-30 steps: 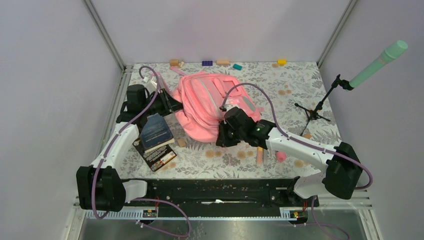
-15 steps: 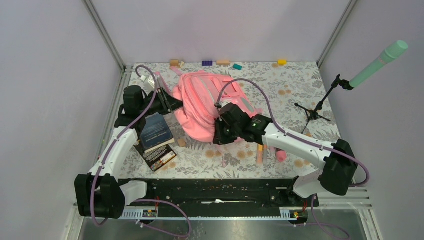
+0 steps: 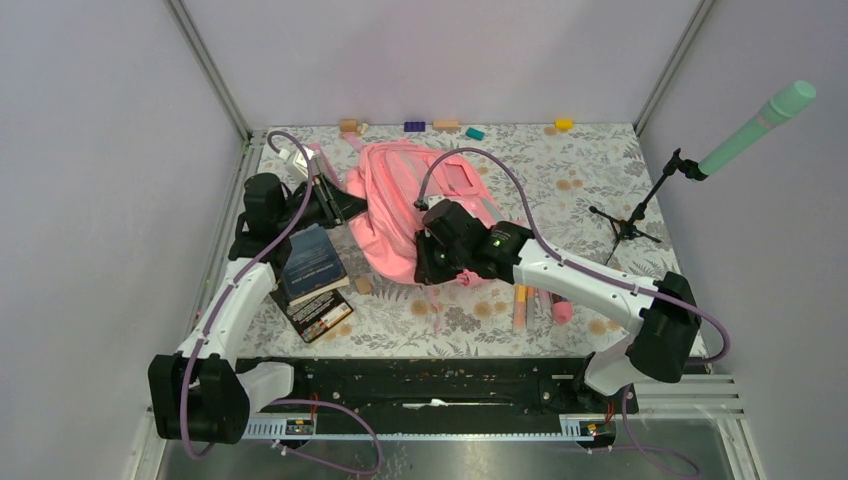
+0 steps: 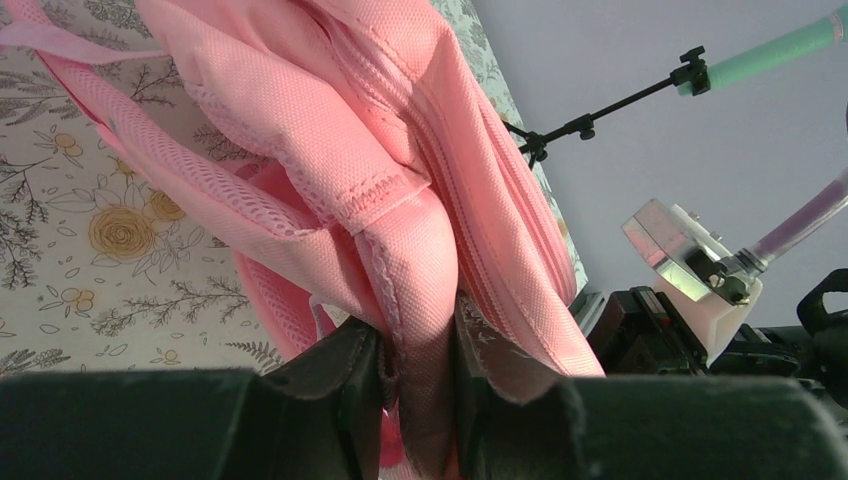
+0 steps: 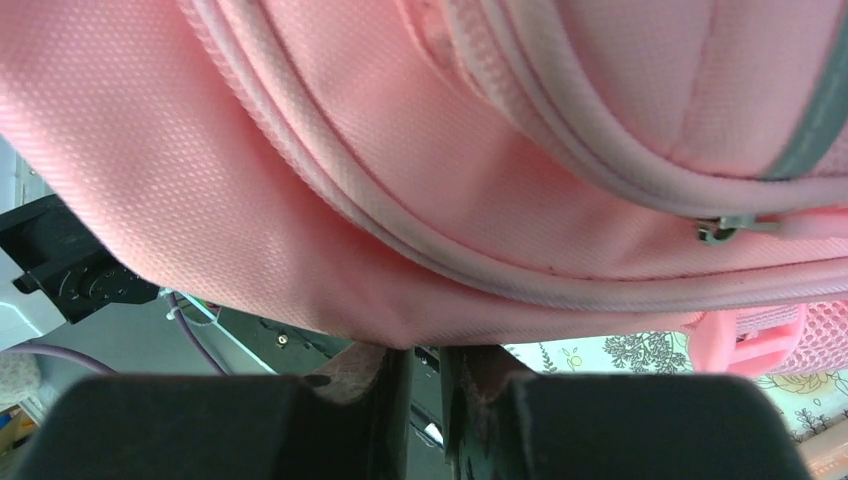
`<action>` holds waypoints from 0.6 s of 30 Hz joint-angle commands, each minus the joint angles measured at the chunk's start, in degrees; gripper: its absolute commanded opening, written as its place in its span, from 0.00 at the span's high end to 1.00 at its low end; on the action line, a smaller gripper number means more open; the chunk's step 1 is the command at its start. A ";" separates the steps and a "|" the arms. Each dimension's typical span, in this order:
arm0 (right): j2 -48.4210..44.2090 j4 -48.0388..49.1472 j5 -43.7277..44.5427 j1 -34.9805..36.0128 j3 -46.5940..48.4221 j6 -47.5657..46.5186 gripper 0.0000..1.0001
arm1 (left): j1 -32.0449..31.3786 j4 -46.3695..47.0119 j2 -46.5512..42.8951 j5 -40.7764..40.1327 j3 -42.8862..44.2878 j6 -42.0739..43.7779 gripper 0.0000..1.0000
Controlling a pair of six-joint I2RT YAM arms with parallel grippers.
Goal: Pack the student bag
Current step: Unzip the student bag at the center of the board.
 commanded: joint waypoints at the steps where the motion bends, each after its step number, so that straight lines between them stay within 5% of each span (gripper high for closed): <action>1: 0.18 8.81 -0.60 2.15 7.40 -1.26 1.00 | -1.55 7.53 -2.47 4.59 0.07 0.76 1.00; 18: 2.86 7.14 0.52 4.83 16.59 -1.92 1.00 | -1.90 11.94 -4.44 5.98 -1.20 -0.29 1.00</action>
